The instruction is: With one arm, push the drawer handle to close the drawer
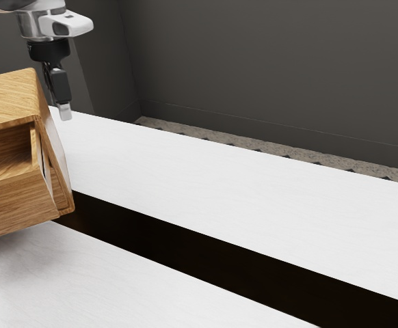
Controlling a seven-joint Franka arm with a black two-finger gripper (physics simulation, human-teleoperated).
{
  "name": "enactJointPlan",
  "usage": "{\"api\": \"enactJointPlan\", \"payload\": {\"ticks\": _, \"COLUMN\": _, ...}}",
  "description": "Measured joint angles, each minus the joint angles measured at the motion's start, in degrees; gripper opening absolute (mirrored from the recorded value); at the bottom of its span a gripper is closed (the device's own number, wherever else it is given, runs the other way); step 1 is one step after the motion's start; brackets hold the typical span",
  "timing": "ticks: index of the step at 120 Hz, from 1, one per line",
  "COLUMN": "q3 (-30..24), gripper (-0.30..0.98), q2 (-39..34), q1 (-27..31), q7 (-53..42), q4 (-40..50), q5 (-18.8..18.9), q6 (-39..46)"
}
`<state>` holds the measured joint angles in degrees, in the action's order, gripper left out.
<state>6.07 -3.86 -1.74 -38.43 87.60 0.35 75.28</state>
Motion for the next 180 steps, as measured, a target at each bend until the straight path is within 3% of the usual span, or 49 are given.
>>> {"api": "enactJointPlan", "payload": {"ticks": 42, "q3": 0.0, "gripper": 0.69, "q2": 0.0, "q1": 0.0, "q7": -2.5, "q4": 0.1, "q5": 0.0, "q6": 0.0}}
{"api": "enactJointPlan", "payload": {"ticks": 49, "q3": -0.2, "gripper": 0.68, "q2": -1.3, "q1": -0.2, "q7": -2.7, "q4": -6.7, "q5": 0.2, "q6": -1.2}}
{"api": "enactJointPlan", "payload": {"ticks": 58, "q3": -0.2, "gripper": 0.68, "q2": -8.4, "q1": 0.2, "q7": -2.6, "q4": -11.2, "q5": 0.9, "q6": -4.7}}
{"api": "enactJointPlan", "payload": {"ticks": 64, "q3": -0.1, "gripper": 0.68, "q2": -14.8, "q1": 3.1, "q7": -2.0, "q4": -7.7, "q5": 2.9, "q6": -7.6}}
{"api": "enactJointPlan", "payload": {"ticks": 78, "q3": -0.1, "gripper": 0.69, "q2": -24.9, "q1": 17.7, "q7": 0.2, "q4": 7.5, "q5": 5.6, "q6": -11.2}}
{"api": "enactJointPlan", "payload": {"ticks": 98, "q3": -4.3, "gripper": 0.69, "q2": -33.9, "q1": 24.4, "q7": 2.1, "q4": 23.5, "q5": 9.3, "q6": -9.6}}
{"api": "enactJointPlan", "payload": {"ticks": 129, "q3": -1.4, "gripper": 0.66, "q2": -36.7, "q1": 21.8, "q7": -28.7, "q4": 35.4, "q5": 3.8, "q6": 0.4}}
{"api": "enactJointPlan", "payload": {"ticks": 138, "q3": 2.0, "gripper": 0.49, "q2": -37.5, "q1": 21.8, "q7": -38.8, "q4": 39.5, "q5": 3.3, "q6": 3.6}}
{"api": "enactJointPlan", "payload": {"ticks": 154, "q3": 3.2, "gripper": 0.18, "q2": -37.5, "q1": 20.2, "q7": -55.3, "q4": 44.0, "q5": 3.0, "q6": 9.6}}
{"api": "enactJointPlan", "payload": {"ticks": 168, "q3": 3.7, "gripper": 0.04, "q2": -34.4, "q1": 19.6, "q7": -67.4, "q4": 45.1, "q5": 2.8, "q6": 13.9}}
{"api": "enactJointPlan", "payload": {"ticks": 180, "q3": 3.8, "gripper": -0.02, "q2": -36.2, "q1": 19.4, "q7": -76.4, "q4": 47.0, "q5": 2.5, "q6": 16.2}}
